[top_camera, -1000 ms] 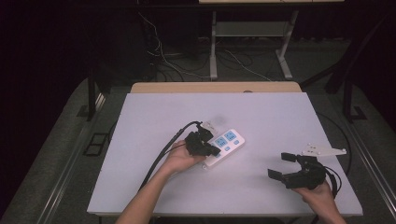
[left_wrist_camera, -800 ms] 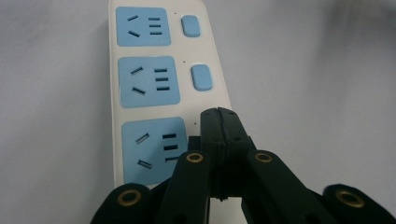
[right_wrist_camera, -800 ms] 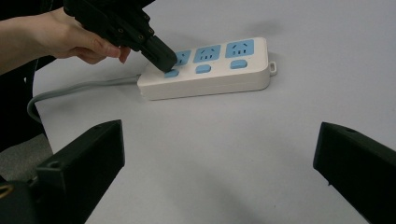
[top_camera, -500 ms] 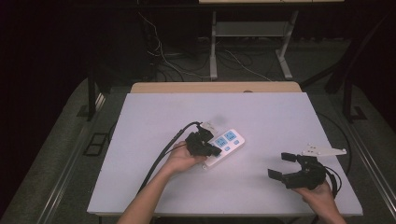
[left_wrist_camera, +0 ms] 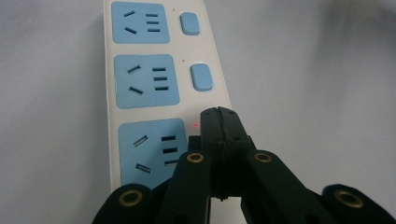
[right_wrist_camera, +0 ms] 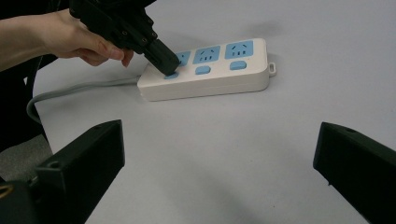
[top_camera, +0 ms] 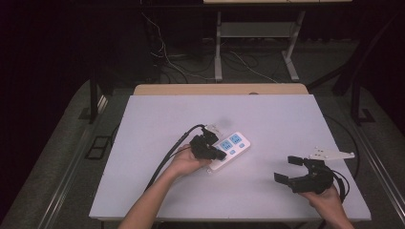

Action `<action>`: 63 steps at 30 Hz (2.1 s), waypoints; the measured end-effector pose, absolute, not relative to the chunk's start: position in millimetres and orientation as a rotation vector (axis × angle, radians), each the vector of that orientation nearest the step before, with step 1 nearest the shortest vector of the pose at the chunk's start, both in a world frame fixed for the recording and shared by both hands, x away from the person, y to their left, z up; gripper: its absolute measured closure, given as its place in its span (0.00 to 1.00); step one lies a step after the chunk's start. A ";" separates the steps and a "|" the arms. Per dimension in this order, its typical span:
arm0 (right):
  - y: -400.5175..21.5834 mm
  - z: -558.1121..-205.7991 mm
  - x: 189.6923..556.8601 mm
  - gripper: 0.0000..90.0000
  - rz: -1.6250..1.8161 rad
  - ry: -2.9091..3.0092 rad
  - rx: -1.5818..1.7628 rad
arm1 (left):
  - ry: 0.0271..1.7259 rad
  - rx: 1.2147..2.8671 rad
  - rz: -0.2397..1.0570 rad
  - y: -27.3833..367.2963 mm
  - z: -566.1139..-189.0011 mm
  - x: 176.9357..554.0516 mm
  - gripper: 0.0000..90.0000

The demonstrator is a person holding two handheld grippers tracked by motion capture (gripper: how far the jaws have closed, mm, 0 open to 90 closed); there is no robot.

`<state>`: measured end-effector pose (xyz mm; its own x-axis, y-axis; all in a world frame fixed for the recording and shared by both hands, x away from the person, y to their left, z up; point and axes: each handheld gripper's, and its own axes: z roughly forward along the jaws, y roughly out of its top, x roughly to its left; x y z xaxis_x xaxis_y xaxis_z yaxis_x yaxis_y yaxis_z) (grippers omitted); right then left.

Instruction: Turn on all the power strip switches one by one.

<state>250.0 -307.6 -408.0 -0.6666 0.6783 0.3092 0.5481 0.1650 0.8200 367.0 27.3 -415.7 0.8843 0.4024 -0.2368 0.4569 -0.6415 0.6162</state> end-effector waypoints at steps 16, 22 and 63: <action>-309.9 -408.0 250.3 0.02 1.528 2.283 1.223 | 0.618 2.360 -0.063 25.1 -414.7 363.2 1.00; -310.8 -408.3 250.3 0.02 1.529 2.283 1.226 | 0.612 2.365 -0.036 24.3 -412.8 360.9 1.00; -312.9 -408.2 250.7 0.02 1.533 2.277 1.230 | 0.578 2.357 -0.013 4.5 -384.1 379.8 1.00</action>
